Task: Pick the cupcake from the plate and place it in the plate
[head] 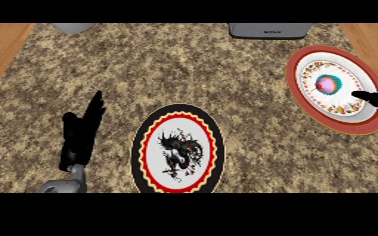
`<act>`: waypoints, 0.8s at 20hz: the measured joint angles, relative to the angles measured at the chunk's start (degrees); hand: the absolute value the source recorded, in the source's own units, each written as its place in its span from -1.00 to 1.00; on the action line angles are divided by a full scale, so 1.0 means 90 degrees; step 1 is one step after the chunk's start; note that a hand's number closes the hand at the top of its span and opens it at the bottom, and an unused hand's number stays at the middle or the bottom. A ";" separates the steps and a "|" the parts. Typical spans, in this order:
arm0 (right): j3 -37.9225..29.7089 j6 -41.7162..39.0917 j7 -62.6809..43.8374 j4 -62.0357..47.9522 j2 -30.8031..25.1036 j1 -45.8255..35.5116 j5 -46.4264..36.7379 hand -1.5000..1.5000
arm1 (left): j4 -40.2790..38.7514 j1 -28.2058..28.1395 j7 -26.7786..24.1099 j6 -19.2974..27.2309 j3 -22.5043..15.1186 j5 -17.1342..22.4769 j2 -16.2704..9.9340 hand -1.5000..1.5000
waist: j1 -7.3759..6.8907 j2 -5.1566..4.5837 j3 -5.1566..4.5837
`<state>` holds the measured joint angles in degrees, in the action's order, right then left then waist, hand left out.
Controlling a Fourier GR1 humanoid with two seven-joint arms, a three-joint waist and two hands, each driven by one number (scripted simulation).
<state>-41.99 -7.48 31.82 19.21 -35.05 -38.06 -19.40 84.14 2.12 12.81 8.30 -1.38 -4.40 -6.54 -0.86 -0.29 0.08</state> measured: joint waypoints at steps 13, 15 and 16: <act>0.0483 0.0867 0.0130 -0.0407 0.0065 0.0034 0.0102 -1.00 | 0.0101 0.0089 0.0166 -0.0062 0.0017 -0.0070 0.0078 0.00 | -0.0032 -0.0010 0.0003; 0.0532 0.0981 0.0203 -0.0487 0.0100 0.0056 0.0121 -1.00 | 0.0086 0.0111 0.0147 -0.0071 0.0046 -0.0069 0.0081 0.00 | -0.0035 -0.0014 0.0004; 0.0541 0.1005 0.0261 -0.0506 0.0083 0.0123 0.0142 -1.00 | 0.0110 0.0007 0.0068 -0.0063 0.0019 -0.0094 0.0105 0.00 | -0.0035 -0.0012 0.0003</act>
<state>-37.11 1.57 34.17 14.66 -34.31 -36.95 -18.12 85.13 2.18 13.42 7.73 -1.22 -5.25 -5.60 -1.18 -0.40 0.11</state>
